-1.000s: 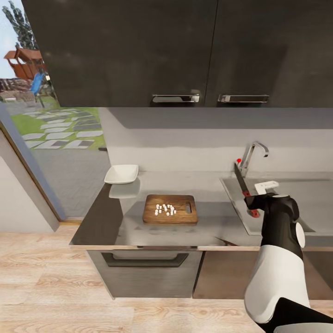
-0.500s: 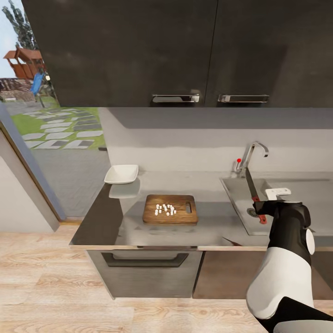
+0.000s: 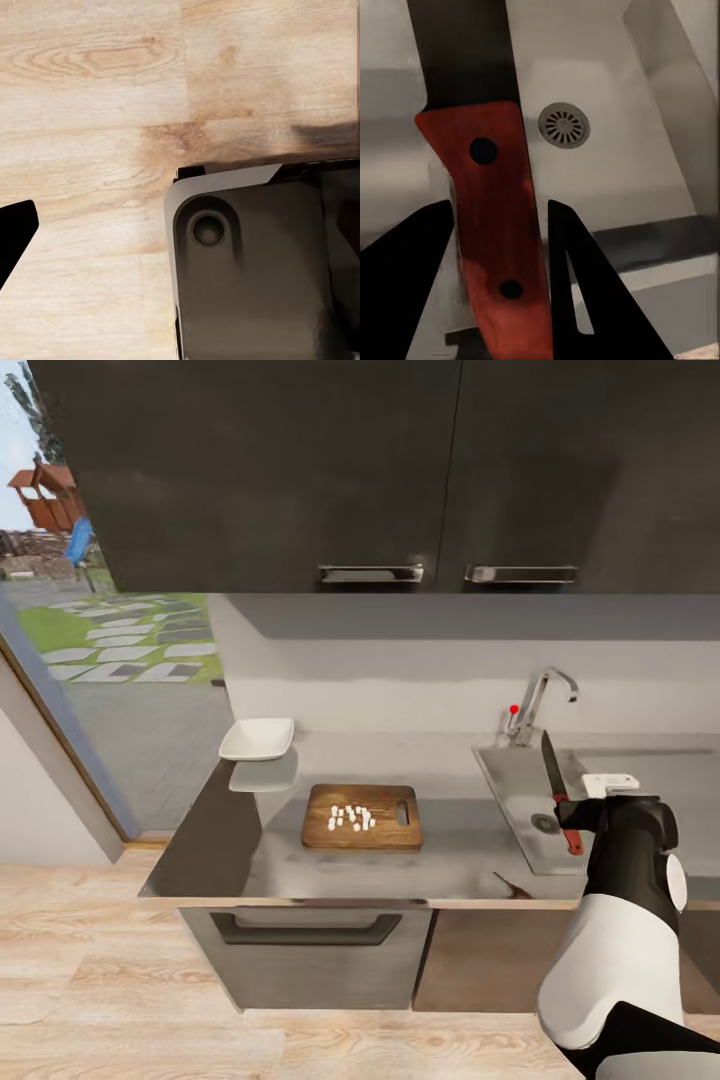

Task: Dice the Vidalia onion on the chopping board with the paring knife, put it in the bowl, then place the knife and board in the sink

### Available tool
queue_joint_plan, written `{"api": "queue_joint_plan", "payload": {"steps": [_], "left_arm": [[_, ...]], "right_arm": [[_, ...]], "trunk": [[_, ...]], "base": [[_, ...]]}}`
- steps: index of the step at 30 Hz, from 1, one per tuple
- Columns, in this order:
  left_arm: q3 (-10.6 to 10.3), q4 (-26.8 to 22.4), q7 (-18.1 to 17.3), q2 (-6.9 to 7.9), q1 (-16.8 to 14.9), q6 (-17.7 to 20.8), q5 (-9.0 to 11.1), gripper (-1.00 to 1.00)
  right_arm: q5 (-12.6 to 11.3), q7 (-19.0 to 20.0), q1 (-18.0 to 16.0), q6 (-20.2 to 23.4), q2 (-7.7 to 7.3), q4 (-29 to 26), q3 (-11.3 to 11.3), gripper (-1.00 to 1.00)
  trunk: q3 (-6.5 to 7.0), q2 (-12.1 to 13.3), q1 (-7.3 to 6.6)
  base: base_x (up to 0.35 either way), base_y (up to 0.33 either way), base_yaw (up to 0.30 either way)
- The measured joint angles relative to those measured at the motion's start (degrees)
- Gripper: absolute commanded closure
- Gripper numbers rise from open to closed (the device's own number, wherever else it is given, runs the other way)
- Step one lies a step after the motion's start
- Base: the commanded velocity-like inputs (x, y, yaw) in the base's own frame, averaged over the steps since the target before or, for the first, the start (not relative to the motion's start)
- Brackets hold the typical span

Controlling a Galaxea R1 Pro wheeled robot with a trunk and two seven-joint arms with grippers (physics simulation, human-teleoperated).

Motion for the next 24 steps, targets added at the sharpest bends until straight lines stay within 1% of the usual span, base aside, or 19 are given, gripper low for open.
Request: {"api": "queue_joint_plan", "payload": {"steps": [2, 3, 5, 6, 7, 8, 10, 12, 13, 17, 20, 24], "left_arm": [[-0.04, 0.01, 0.0, 0.0, 0.0, -0.01, 0.01, -1.0], [-0.05, 0.01, 0.0, -0.02, 0.0, -0.04, -0.02, -1.0], [-0.06, 0.01, 0.0, -0.06, 0.0, -0.07, -0.04, -1.0], [-0.06, 0.01, 0.0, -0.08, 0.0, -0.07, -0.02, -1.0], [-0.07, 0.01, 0.0, -0.1, 0.0, -0.06, -0.02, -1.0], [-0.06, 0.01, 0.01, -0.09, 0.0, -0.06, -0.01, -1.0], [-0.07, 0.01, 0.0, -0.12, 0.0, -0.05, -0.03, -1.0], [-0.07, 0.02, 0.0, -0.14, 0.0, -0.03, -0.02, -1.0], [-0.07, 0.02, 0.0, -0.14, 0.0, -0.03, -0.03, -1.0], [-0.07, 0.02, -0.01, -0.14, 0.0, -0.02, -0.03, -1.0], [-0.07, 0.02, 0.0, -0.15, 0.0, -0.02, -0.01, -1.0], [-0.08, 0.05, 0.0, -0.35, 0.0, 0.0, -0.04, -1.0]], "right_arm": [[0.66, -0.16, 0.0, 3.87, -0.33, 0.05, 1.59, 1.0], [0.95, -0.23, -0.02, 5.87, -0.82, 0.07, 3.19, 1.0], [1.18, -0.36, -0.13, 9.34, -2.57, 0.41, 7.82, 1.0], [1.24, -0.39, -0.16, 10.18, -3.12, 0.52, 9.13, 1.0], [1.23, -0.41, -0.23, 11.7, -4.18, 0.79, 11.42, 1.0], [1.26, -0.41, -0.34, 12.82, -5.15, 1.23, 13.18, 1.0], [1.2, -0.46, -1.44, 14.07, -6.38, 2.85, 15.12, 1.0], [1.2, -0.48, -3.71, 14.56, -7.41, 6.47, 15.96, 1.0], [1.24, -0.49, -4.32, 14.62, -7.83, 7.8, 16.09, 1.0], [1.03, -0.52, -9.38, 14.77, -12.02, 19.9, 16.44, 1.0], [0.95, -0.57, -10.71, 14.8, -12.78, 23.53, 16.49, 1.0], [0.82, -0.58, -11.12, 14.82, -12.94, 26.92, 16.51, 1.0]], "trunk": [[0.0, 0.0, 0.0], [0.0, 0.0, 0.0], [0.0, 0.0, 0.0], [0.0, 0.0, 0.0], [0.0, 0.0, 0.0], [0.0, 0.0, 0.0], [0.0, 0.0, 0.0], [0.0, 0.01, 0.01], [0.0, 0.01, 0.01], [0.0, 0.01, 0.02], [0.0, 0.01, 0.02], [0.0, 0.01, 0.02]], "base": [[0.198, -0.188, 0.0], [0.204, -0.192, 0.0], [0.206, -0.194, 0.0], [0.208, -0.195, 0.0], [0.206, -0.194, 0.0], [0.196, -0.187, 0.0], [0.14, -0.135, 0.0], [0.065, -0.063, 0.0], [0.037, -0.036, 0.0], [0.013, -0.013, 0.0], [0.002, -0.002, 0.0], [0.0, -0.043, 0.0]]}}
